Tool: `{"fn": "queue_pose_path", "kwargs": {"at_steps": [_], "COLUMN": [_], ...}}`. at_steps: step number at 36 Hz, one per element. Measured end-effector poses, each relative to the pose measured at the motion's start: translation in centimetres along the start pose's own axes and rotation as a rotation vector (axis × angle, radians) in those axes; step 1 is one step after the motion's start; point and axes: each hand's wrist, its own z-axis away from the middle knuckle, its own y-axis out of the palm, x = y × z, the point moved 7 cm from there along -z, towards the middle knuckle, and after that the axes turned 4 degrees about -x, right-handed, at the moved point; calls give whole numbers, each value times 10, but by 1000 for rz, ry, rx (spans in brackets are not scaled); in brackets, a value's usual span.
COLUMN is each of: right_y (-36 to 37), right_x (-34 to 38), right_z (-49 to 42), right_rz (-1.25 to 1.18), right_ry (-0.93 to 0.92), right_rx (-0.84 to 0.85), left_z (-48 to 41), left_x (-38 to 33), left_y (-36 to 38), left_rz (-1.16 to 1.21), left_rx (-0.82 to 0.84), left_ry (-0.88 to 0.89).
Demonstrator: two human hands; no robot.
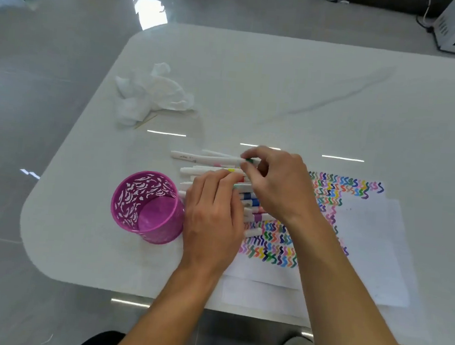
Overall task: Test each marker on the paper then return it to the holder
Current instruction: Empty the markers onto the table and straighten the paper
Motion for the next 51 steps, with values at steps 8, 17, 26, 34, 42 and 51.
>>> {"fn": "queue_pose_path", "kwargs": {"at_steps": [8,17,26,34,42,51], "right_y": [7,-17,-36,-34,-47,-51], "right_x": [14,-21,-62,-63,-68,-105], "right_z": [29,73,121,131,138,149], "right_rz": [67,1,87,126,200,332], "right_ry": [3,121,153,108,147,334], "right_rx": [113,-83,-153,-65,-93,-21], "left_z": [31,34,40,37,31,41], "left_x": [-4,-9,-32,-50,-54,-48], "left_y": [-14,-6,12,23,33,35], "left_rz": [3,-77,-130,-182,-244,-203], "left_rx": [52,186,230,309,416,352], "left_ry": [17,16,134,193,255,247]}}
